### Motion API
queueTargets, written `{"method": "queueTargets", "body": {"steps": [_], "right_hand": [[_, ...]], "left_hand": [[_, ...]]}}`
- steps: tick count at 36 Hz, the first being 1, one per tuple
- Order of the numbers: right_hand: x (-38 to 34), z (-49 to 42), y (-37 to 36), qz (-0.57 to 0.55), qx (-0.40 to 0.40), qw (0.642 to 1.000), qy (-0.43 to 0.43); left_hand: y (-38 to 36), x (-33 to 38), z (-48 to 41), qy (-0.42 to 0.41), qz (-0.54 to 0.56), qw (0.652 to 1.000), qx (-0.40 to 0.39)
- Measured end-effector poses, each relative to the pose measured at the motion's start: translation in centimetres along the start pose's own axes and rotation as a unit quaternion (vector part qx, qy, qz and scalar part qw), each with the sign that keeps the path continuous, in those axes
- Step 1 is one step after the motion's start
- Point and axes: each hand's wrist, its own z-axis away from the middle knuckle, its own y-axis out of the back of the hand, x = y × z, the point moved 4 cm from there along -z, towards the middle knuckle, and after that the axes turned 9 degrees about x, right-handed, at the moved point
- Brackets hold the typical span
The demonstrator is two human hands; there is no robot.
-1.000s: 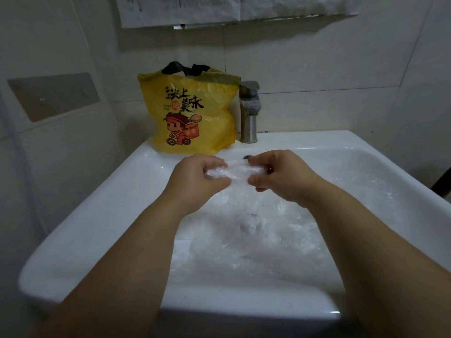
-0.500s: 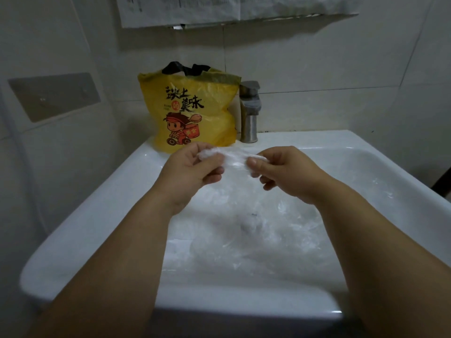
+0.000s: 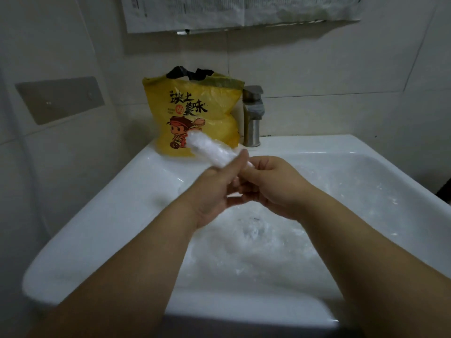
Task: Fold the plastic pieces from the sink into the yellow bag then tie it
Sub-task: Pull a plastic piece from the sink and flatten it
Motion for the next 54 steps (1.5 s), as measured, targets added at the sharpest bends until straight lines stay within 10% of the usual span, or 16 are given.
{"method": "queueTargets", "body": {"steps": [16, 28, 37, 54], "right_hand": [[0.4, -0.4, 0.9, 0.071, -0.002, 0.997, -0.034], [0.1, -0.7, 3.8, 0.076, 0.041, 0.995, -0.044], [-0.4, -0.4, 4.0, -0.009, -0.031, 0.996, -0.088], [-0.5, -0.6, 4.3, -0.011, -0.016, 0.996, -0.088]], "left_hand": [[3.2, 1.5, -0.5, -0.114, -0.031, 0.965, 0.234], [3.7, 1.2, 0.1, -0.070, -0.122, 0.984, 0.107], [3.5, 1.9, 0.9, 0.019, 0.025, 0.999, -0.001], [3.4, 1.8, 0.9, 0.003, 0.008, 0.999, 0.048]]}}
